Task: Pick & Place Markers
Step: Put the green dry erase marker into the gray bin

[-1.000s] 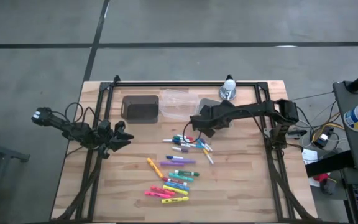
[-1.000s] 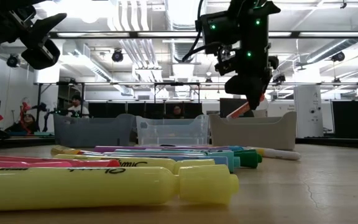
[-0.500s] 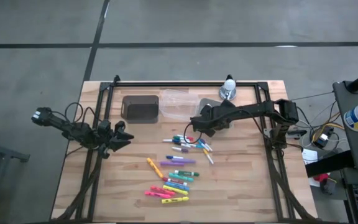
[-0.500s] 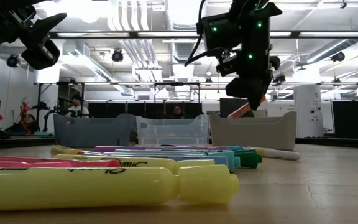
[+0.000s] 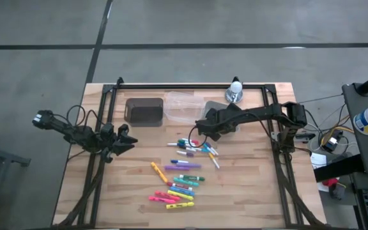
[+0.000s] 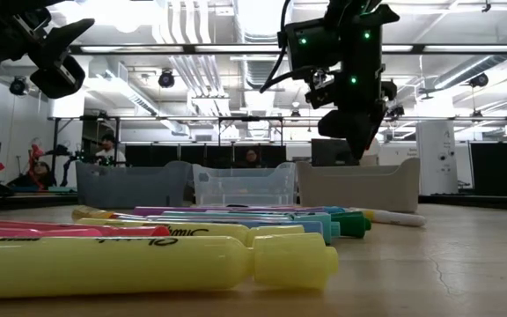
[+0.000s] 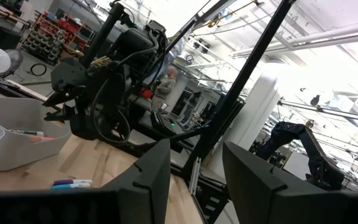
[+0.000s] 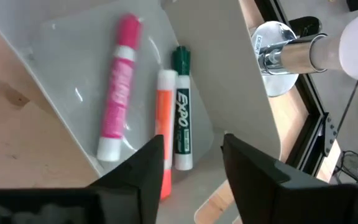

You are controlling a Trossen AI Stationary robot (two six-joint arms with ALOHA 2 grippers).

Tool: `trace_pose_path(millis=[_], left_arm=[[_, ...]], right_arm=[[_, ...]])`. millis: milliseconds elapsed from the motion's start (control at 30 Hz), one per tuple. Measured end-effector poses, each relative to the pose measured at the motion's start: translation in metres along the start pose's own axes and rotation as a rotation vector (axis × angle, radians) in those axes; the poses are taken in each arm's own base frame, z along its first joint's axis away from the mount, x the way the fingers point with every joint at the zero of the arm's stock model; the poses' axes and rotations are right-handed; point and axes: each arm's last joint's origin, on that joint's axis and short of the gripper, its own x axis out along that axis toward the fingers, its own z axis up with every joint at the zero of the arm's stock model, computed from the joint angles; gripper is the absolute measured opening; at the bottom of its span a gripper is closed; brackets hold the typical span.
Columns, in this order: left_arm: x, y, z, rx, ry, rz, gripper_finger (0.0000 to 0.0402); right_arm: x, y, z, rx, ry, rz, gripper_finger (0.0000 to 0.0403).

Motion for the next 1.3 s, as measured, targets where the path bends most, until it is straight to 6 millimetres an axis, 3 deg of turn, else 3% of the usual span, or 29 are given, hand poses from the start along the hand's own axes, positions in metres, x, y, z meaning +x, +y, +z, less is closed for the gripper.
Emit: trace_pose_path(millis=[300, 733, 1133, 1300], left_arm=[[0.000, 0.000, 0.000, 0.000, 0.000, 0.000, 0.0140], [0.000, 0.000, 0.000, 0.003, 0.000, 0.000, 0.0140], [0.000, 0.000, 0.000, 0.004, 0.000, 0.000, 0.0140], [0.000, 0.000, 0.000, 0.005, 0.000, 0.000, 0.0140]], right_arm=[[-0.005, 0.001, 0.000, 0.012, -0.014, 0.010, 0.0174], [-0.048, 0.020, -0.005, -0.010, -0.135, 0.105, 0.0148], [-0.078, 0.052, -0.012, -0.105, -0.325, 0.275, 0.0129], [-0.093, 0.069, -0.024, -0.255, -0.364, 0.403, 0.0124]])
